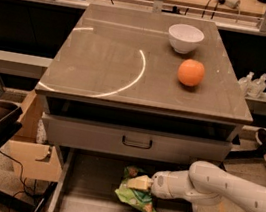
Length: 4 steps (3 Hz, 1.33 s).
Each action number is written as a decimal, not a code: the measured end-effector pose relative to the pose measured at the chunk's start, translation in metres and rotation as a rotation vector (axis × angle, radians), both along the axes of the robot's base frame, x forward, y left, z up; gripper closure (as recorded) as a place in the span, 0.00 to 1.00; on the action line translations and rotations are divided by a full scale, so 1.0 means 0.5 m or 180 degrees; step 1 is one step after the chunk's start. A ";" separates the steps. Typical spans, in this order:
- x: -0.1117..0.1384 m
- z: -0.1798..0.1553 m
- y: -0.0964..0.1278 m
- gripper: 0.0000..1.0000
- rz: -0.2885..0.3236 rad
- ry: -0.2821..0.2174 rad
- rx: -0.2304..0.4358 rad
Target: Place green rice chip bag into middle drawer
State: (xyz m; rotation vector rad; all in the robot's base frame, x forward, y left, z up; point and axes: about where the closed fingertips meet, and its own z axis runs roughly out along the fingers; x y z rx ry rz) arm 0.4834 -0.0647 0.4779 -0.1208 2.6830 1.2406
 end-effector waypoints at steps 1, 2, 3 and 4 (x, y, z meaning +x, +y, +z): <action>-0.006 -0.048 0.012 1.00 0.0034 0.0046 0.0230; -0.010 -0.056 0.017 0.82 0.0045 0.0066 0.0250; -0.011 -0.057 0.021 0.60 0.0056 0.0071 0.0254; -0.012 -0.058 0.025 0.35 0.0066 0.0076 0.0259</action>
Offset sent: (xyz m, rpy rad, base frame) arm -0.0028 0.0060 -0.0229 0.0692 0.0141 0.0103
